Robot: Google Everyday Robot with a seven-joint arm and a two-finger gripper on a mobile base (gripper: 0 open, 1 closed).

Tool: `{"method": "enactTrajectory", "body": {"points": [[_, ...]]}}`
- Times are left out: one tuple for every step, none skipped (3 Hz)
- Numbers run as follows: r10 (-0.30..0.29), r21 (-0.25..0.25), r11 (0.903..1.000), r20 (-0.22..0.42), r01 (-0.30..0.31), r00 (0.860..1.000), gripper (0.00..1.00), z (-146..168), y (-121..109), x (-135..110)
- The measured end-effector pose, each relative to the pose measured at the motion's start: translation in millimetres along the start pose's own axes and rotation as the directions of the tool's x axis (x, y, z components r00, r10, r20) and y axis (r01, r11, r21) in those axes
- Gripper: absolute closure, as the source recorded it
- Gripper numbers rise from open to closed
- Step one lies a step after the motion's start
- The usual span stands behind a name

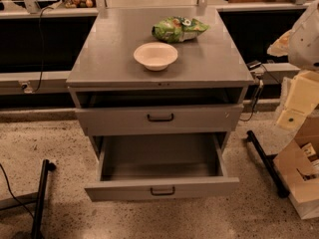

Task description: Close middle drawer

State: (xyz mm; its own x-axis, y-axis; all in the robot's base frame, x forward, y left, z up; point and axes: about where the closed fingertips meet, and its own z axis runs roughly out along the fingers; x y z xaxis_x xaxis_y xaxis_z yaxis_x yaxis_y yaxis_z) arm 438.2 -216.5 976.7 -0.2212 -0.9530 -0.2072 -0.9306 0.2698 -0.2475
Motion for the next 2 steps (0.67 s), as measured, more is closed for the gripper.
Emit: {"method": "enactTrajectory", "body": {"points": [[0.0, 0.0, 1.0, 0.0, 0.0, 1.0, 0.0, 0.0, 0.0, 0.0], [0.042, -0.046, 0.9981, 0.012, -0.041, 0.999, 0.0, 26.1, -8.5, 8.8]]}}
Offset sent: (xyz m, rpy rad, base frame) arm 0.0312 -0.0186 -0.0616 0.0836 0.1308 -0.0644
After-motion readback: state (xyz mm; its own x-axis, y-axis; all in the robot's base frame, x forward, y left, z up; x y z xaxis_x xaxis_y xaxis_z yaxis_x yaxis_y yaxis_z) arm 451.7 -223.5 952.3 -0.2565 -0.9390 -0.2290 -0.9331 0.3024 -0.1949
